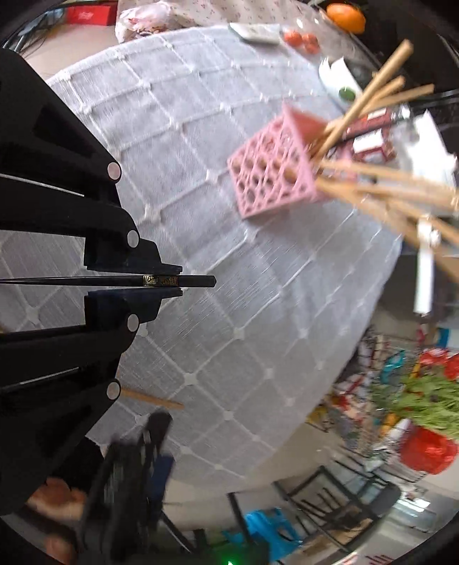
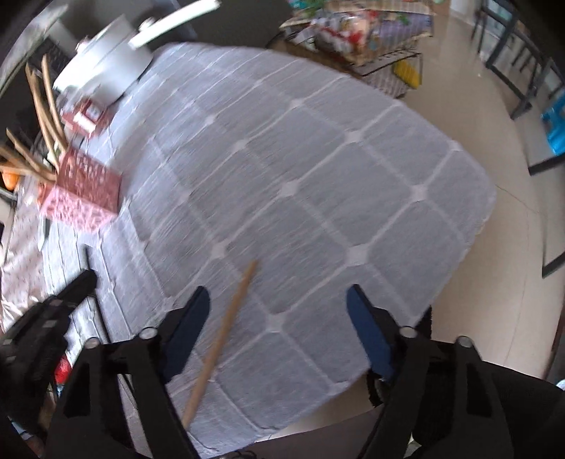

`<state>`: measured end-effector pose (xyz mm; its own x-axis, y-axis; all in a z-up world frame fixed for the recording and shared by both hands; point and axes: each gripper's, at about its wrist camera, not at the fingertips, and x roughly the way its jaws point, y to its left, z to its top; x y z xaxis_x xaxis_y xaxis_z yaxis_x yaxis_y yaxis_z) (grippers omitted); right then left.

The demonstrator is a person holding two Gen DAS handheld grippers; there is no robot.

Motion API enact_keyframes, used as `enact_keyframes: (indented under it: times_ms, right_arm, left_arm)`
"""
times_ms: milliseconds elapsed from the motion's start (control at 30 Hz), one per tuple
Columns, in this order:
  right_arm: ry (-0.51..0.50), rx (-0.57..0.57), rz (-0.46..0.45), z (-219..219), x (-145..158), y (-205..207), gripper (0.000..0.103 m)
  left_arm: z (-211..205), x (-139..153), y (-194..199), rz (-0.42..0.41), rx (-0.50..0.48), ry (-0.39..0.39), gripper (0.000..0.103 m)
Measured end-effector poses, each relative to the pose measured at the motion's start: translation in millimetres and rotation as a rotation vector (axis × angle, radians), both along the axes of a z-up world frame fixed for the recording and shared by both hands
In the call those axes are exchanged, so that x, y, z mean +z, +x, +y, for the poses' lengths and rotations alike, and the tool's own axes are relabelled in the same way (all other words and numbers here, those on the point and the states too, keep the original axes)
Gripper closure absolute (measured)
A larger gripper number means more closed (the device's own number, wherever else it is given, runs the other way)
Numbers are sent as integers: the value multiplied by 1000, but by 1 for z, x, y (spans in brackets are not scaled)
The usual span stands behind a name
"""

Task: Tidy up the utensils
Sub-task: 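Carry the black chopstick to the holder with the left gripper while the right gripper carries a wooden chopstick, then lower both chopsticks into the pink holder and open both grippers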

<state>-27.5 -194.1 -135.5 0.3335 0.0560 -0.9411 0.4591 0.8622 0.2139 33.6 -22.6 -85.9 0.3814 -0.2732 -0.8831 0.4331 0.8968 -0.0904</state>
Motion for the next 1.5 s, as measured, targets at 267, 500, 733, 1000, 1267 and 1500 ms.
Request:
enact_keyframes:
  times_ms: [267,500,733,1000,1267,1500]
  right_arm:
    - [-108,-7,13,37,-20,18,89]
    - [-109,10,-151,44,14,3,98]
    - [-191,152,-358,64,102,-14,98]
    - [-162,229,-433,65,162,-9,98]
    - [-126,256,-500,51,222,-2,98]
    - [-143,214,-617,25,281,2,97]
  left_arm:
    - [35,25,-10,-57,54,-42,97]
    - [69,52,-28,-116,104,-111,97]
    - [101,98,-50,-211,190,-238,97]
    - [114,137,-49,-281,237,-247,97]
    - [126,179,-32,-337,272,-242,97]
    - [116,206,-1,-386,311,-258,97]
